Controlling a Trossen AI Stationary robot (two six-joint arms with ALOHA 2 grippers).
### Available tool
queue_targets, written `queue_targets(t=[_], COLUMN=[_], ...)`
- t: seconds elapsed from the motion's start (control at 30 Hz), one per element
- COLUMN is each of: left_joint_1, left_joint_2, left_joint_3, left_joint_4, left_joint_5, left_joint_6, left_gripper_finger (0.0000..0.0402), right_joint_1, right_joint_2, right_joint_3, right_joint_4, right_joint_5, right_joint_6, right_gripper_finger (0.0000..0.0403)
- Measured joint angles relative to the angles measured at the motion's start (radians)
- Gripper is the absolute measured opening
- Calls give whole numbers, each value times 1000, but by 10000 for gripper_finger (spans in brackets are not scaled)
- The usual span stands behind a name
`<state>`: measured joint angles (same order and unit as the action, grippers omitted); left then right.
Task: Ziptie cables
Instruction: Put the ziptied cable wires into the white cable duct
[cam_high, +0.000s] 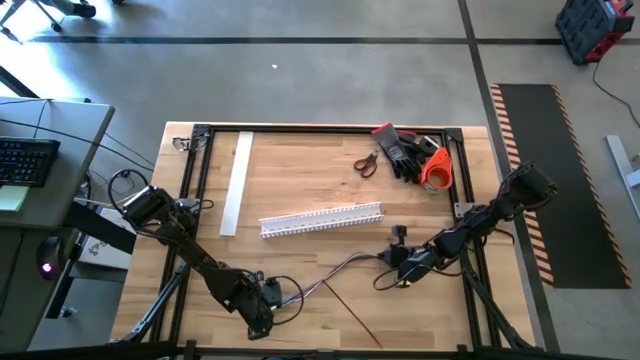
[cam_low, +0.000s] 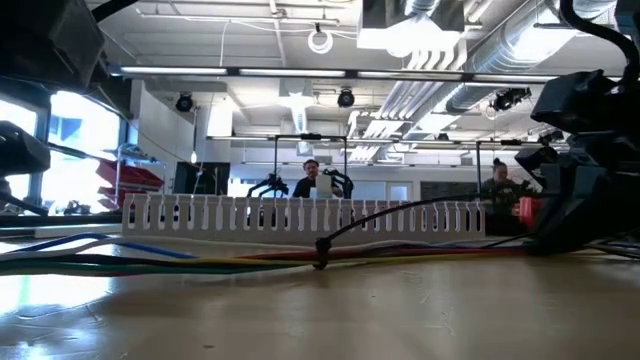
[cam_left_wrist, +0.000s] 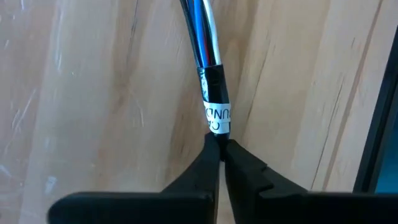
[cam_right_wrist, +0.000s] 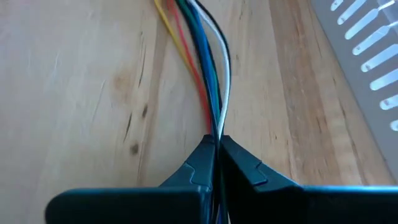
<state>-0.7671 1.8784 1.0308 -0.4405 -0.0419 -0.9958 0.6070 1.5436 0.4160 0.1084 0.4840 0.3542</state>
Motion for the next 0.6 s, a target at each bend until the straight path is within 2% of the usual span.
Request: queue_targets(t=[0.1,0.2,0.4,0.53,0.6], left_joint_1=[2,4,-5,-18,-21], left_joint_2=[0,4,15,8,11], left_joint_3=[9,54,156,202,204], left_joint_4=[-27,-149,-583,-791,-837], left_joint_5=[-17,-71,-319,-432,-473], left_joint_6=[11,36,33,7,11], left_gripper_finger=[1,0,0,0,0], right_joint_1=[9,15,12,12,12], right_joint_2=[0,1,1,1,0], right_joint_3=[0,0,-1,17,34], right_joint_4=[0,1,25,39,32], right_joint_5=[33,97,341,520,597], right_joint_6=[-30,-95,-307,-459,-549], right_gripper_finger=[2,2,2,2,2])
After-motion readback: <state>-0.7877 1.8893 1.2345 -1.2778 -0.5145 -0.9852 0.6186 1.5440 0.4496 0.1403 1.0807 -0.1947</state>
